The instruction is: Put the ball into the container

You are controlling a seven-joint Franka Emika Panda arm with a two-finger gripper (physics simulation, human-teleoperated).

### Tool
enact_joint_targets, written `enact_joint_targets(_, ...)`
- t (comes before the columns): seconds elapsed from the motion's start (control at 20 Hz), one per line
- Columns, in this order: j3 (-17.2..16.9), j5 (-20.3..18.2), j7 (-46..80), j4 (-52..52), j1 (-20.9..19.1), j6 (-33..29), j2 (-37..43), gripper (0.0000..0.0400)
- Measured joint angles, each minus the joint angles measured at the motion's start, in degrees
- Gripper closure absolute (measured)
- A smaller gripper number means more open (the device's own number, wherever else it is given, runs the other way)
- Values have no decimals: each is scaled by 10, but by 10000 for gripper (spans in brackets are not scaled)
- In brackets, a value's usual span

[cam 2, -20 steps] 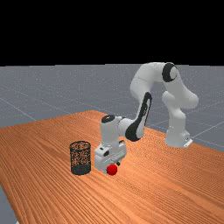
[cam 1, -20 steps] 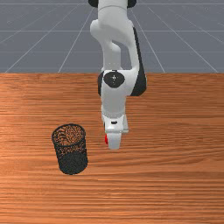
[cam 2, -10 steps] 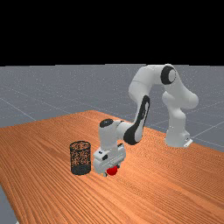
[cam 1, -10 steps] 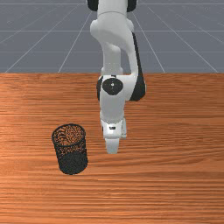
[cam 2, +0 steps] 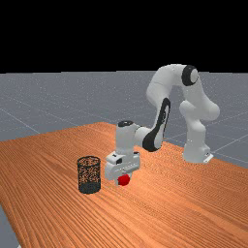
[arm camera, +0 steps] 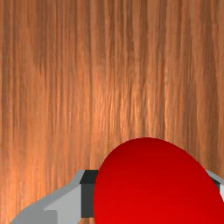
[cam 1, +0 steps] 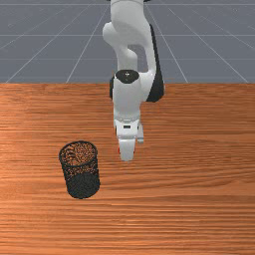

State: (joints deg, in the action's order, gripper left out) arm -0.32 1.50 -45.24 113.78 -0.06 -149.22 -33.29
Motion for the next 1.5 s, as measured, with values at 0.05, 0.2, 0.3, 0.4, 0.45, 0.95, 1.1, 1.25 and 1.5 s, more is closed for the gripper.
enact_joint_targets(0.05, -1, 1, 1, 17, 1, -22, 21, 120)
enact_joint_targets(0.2, 2, -1, -2, 1, -1, 56, 50, 120)
enact_joint_targets(0.3, 2, -2, -3, 0, -1, 78, 64, 121)
enact_joint_targets(0.4, 2, -2, -3, 0, -1, 89, 77, 121)
enact_joint_targets(0.45, 2, -2, -3, 3, -1, 88, 84, 121)
enact_joint_targets(0.95, 0, -1, -91, -21, -31, 164, 120, 120)
enact_joint_targets(1.1, -7, -4, -97, -24, -43, 165, 117, 121)
enact_joint_targets(1.25, -7, -5, -142, -29, -59, 166, 114, 120)
enact_joint_targets(1.5, -17, -10, -179, -44, -88, 171, 103, 120)
